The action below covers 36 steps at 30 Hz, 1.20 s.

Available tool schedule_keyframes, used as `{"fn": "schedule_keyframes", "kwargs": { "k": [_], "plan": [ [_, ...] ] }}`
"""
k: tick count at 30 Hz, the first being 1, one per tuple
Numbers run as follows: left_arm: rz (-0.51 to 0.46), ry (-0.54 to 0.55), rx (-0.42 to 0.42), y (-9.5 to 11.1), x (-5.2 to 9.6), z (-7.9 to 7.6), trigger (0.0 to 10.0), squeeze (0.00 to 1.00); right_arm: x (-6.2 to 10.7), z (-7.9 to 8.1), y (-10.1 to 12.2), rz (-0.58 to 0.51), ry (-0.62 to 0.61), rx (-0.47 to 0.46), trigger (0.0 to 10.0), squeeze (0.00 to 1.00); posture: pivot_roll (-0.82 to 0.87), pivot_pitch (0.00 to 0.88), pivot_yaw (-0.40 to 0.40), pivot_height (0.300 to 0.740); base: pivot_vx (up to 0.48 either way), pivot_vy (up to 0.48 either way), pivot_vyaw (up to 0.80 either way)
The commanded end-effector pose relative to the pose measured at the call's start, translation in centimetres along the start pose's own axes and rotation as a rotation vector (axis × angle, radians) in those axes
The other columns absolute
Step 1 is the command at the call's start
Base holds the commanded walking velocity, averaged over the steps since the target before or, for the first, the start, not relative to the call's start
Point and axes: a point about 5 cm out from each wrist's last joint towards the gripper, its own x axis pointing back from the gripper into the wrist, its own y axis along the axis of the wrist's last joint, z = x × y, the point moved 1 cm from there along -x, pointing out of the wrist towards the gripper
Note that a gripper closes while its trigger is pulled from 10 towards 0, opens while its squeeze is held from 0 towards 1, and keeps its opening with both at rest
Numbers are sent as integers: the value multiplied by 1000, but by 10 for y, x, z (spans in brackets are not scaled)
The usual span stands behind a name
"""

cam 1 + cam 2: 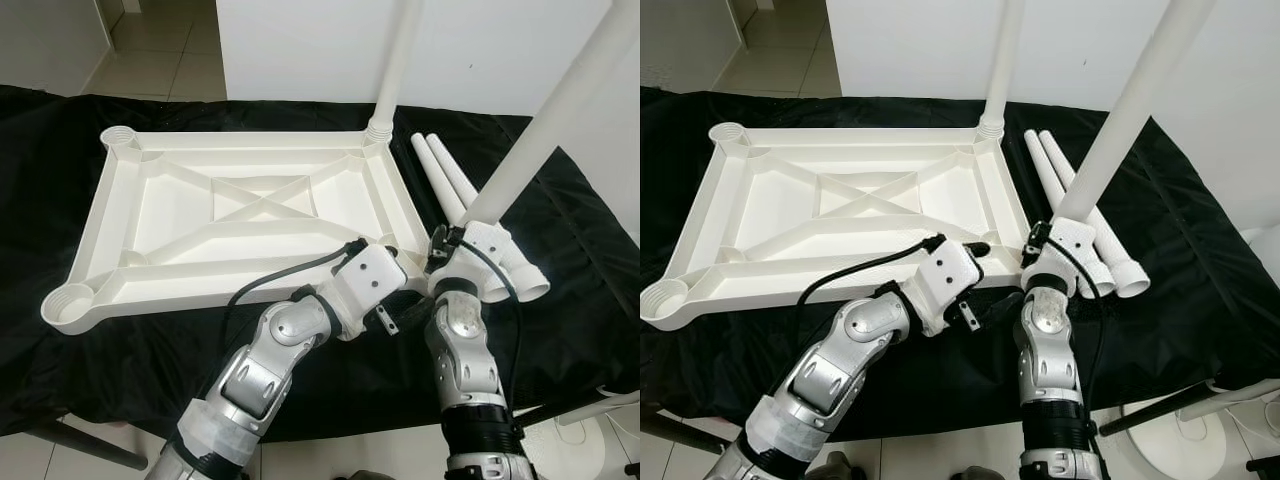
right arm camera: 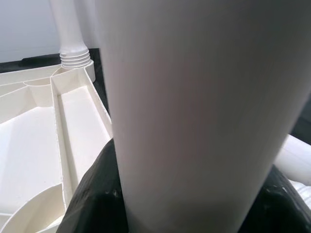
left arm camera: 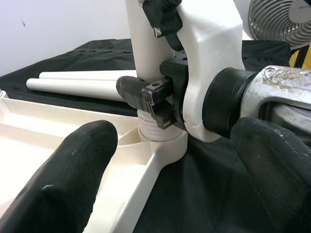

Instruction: Building children table

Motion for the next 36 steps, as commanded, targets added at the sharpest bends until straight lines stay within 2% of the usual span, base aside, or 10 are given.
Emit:
{"fn": "schedule_keyframes", "kwargs": {
  "k": [1,3,13,14,22,23,25,26,27,36],
  "plan": [
    [-16,19,-1,2,-1,-1,10000,0,7,-3,-25,123,-12,0,10000,0,-76,0,-38,740,0,0,0],
    [-18,15,-4,3,-1,-1,10000,0,8,0,-19,95,21,-10,10000,1000,-76,0,-38,740,0,0,0],
    [-19,11,-8,3,-2,-1,10000,0,2,-6,3,-38,140,-17,10000,1000,-80,0,-31,740,0,0,0],
    [-19,10,-8,3,-1,-1,10000,0,0,-9,4,-45,161,-7,10000,0,-78,0,-32,740,0,0,0],
    [-18,12,-10,4,-1,0,10000,0,-11,-23,12,-70,239,0,10000,0,-77,0,-32,740,0,0,0],
    [-18,13,-14,4,-1,0,10000,0,-18,-27,18,-86,318,18,10000,0,-78,0,-32,740,0,0,0],
    [-18,13,-14,4,-1,0,10000,0,-18,-27,18,-86,318,18,10000,0,-78,0,-32,740,0,0,0],
    [-18,15,-17,5,-1,1,10000,0,-23,-28,21,-87,438,51,10000,0,-81,0,-30,740,0,0,0],
    [-18,15,-18,5,-1,1,10000,0,-24,-29,21,-88,472,65,10000,0,-81,0,-30,740,0,0,0],
    [-23,19,-24,7,-2,2,10000,0,-28,-35,18,-39,646,118,10000,0,-81,6,-28,740,0,0,0]
  ]
}}
